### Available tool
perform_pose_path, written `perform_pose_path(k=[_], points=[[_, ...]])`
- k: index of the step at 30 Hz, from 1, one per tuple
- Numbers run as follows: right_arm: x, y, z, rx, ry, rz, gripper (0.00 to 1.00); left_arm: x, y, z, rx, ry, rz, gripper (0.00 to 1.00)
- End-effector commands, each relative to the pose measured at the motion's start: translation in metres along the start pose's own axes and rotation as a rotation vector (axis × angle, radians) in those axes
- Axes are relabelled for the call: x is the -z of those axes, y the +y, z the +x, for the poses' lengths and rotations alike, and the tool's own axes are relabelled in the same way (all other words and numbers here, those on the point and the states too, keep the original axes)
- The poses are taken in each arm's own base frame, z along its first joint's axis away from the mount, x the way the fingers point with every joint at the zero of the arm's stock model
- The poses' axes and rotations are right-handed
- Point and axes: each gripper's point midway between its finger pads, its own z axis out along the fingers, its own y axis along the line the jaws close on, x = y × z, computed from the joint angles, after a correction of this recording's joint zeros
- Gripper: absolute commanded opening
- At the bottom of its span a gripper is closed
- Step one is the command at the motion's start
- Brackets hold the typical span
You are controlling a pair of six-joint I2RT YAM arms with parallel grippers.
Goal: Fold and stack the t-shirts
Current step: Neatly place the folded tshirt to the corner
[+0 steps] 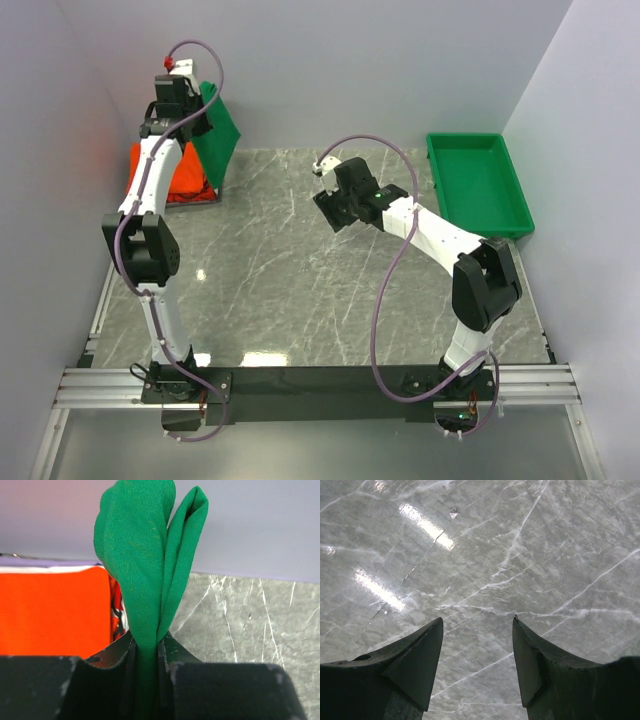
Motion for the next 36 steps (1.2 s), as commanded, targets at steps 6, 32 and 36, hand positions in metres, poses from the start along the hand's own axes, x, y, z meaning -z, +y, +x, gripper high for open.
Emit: perform_pose_path(k=[6, 32, 36], points=[[0.0, 0.0, -0.017, -0.002, -0.032, -0.02, 0.64, 0.049, 0.008, -0.076, 0.025, -0.181, 0.016, 0.15], [-0.009, -0.001, -0.021, 0.007, -0.005, -0.023, 0.63, -0.026, 0.189, 0.03, 0.143, 0.028, -0.133, 0.27], [-0.009, -0.001, -0.021, 0.016, 0.003, -0.022, 0.63, -0.034, 0.213, 0.044, 0.108, 0.068, -0.185, 0.37]])
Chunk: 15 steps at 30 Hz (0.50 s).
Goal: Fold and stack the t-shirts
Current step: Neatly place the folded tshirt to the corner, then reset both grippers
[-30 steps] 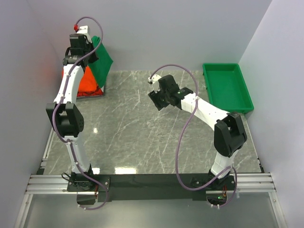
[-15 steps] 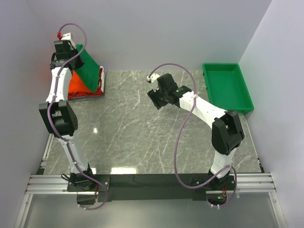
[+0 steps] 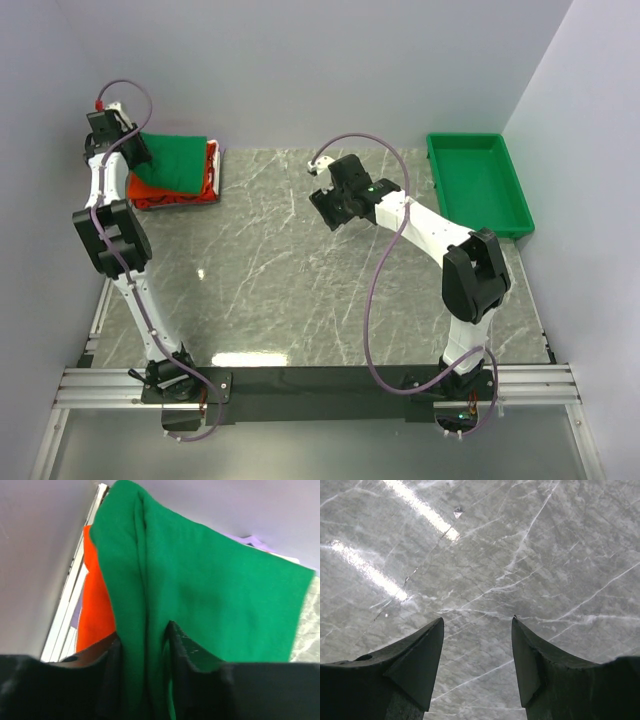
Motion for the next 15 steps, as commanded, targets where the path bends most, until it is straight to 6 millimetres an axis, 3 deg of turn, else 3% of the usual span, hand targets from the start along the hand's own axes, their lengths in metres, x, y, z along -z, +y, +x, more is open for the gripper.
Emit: perform_pose_path(k=[1, 4, 6, 11, 13, 15], points=[[0.006, -0.006, -0.022, 0.014, -0.05, 0.011, 0.63, 0.002, -0.001, -0.028, -0.06, -0.057, 0.017, 0.41], [0.006, -0.006, -0.023, 0.015, -0.047, 0.009, 0.63, 0.011, 0.01, -0.041, -0.09, -0.074, 0.001, 0.71], [0.004, -0.007, -0.023, 0.015, -0.045, 0.011, 0.63, 0.026, 0.018, -0.057, -0.142, -0.107, -0.031, 0.8], [0.005, -0.008, -0.021, 0.017, -0.045, 0.02, 0.63, 0.065, 0.028, -0.089, -0.273, -0.182, -0.087, 0.82], [0.005, -0.008, -0.02, 0.013, -0.045, 0.019, 0.63, 0.083, 0.03, -0.098, -0.308, -0.199, -0.086, 0.77], [0.006, -0.008, -0.017, 0.011, -0.044, 0.018, 0.63, 0.088, 0.027, -0.087, -0.326, -0.167, -0.047, 0.73]])
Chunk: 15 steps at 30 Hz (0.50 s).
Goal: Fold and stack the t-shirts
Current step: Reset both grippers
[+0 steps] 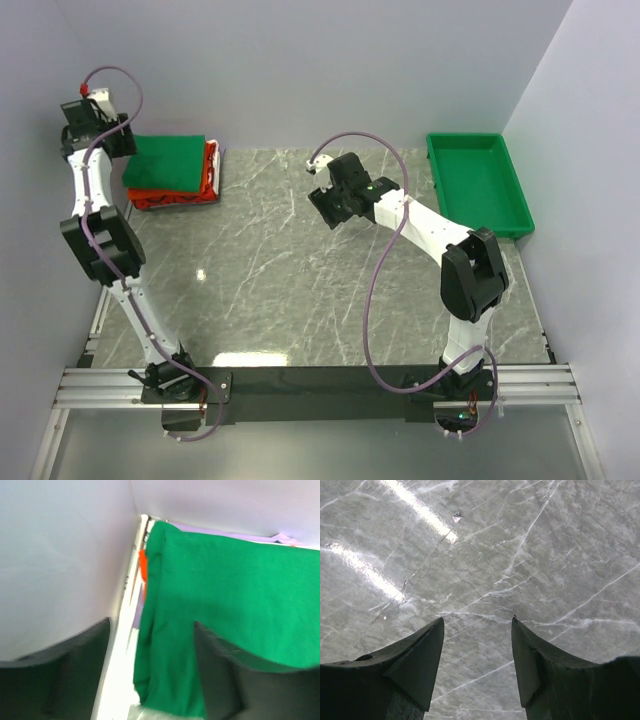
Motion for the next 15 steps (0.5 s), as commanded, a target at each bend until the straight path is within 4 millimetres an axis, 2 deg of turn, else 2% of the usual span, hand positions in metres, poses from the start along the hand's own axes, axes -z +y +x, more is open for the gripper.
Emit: perform_pose_path(k=[1, 3, 4, 7, 12, 15], points=[[0.006, -0.005, -0.01, -0.005, -0.035, 0.013, 0.63, 0.063, 0.002, -0.054, -0.107, -0.123, 0.021, 0.67], [0.005, -0.005, -0.007, -0.003, -0.025, 0.015, 0.63, 0.066, 0.0, -0.036, -0.097, -0.075, 0.049, 0.57], [0.005, -0.005, -0.006, -0.002, -0.024, 0.015, 0.63, 0.067, -0.003, -0.03, -0.087, -0.062, 0.072, 0.47], [0.005, -0.005, -0.002, 0.0, -0.019, 0.016, 0.63, 0.066, -0.001, -0.002, -0.055, 0.013, 0.104, 0.34], [0.003, -0.004, 0.004, -0.001, -0.009, 0.01, 0.62, 0.057, 0.004, 0.038, -0.009, 0.088, 0.106, 0.31], [0.003, -0.003, 0.009, 0.002, 0.003, 0.008, 0.62, 0.051, 0.002, 0.052, 0.005, 0.111, 0.115, 0.3]])
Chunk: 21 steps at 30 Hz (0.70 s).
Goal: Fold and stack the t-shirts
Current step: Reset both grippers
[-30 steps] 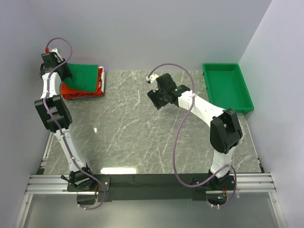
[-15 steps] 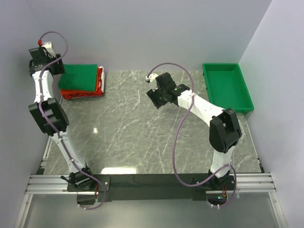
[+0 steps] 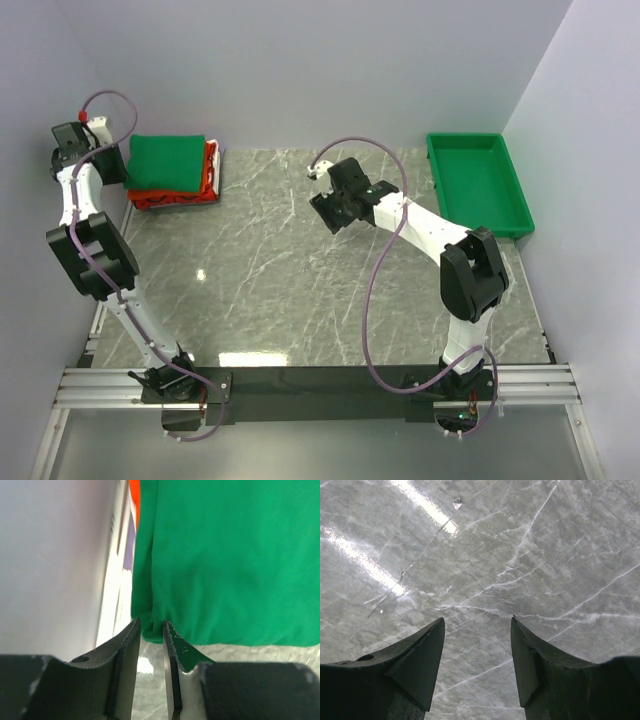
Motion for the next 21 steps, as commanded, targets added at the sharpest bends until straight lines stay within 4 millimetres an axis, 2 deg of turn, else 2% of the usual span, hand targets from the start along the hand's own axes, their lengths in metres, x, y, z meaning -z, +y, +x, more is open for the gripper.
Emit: perform_pose_path(k=[1, 4, 8, 10, 12, 15, 17, 19, 20, 21], points=[[0.007, -0.005, -0.003, -0.002, -0.026, 0.014, 0.62, -0.003, -0.003, 0.005, 0.007, -0.005, 0.027, 0.31], [0.009, -0.007, 0.001, -0.006, -0.024, 0.019, 0.61, -0.012, 0.004, 0.021, 0.013, 0.03, -0.01, 0.3], [0.012, -0.008, 0.009, -0.009, -0.015, 0.028, 0.61, -0.025, 0.026, 0.044, 0.016, 0.094, -0.119, 0.27], [0.013, -0.009, 0.011, -0.009, -0.013, 0.031, 0.61, -0.026, 0.038, 0.049, 0.028, 0.108, -0.173, 0.27], [0.017, -0.009, 0.013, -0.008, -0.016, 0.031, 0.61, -0.021, 0.042, 0.046, 0.033, 0.102, -0.19, 0.28], [0.024, -0.014, 0.017, -0.005, -0.014, 0.065, 0.61, -0.006, 0.043, 0.038, 0.026, 0.083, -0.213, 0.33], [0.033, -0.017, 0.017, -0.008, -0.024, 0.078, 0.63, 0.003, 0.04, 0.034, 0.025, 0.074, -0.205, 0.43], [0.044, -0.019, 0.02, -0.017, -0.032, 0.091, 0.67, 0.027, 0.033, 0.026, 0.031, 0.027, -0.164, 0.55], [0.048, -0.02, 0.021, -0.022, -0.034, 0.095, 0.69, 0.035, 0.023, 0.023, 0.03, 0.0, -0.108, 0.6], [0.053, -0.025, 0.025, -0.038, -0.031, 0.106, 0.71, 0.054, 0.015, 0.025, 0.016, -0.019, -0.093, 0.66]])
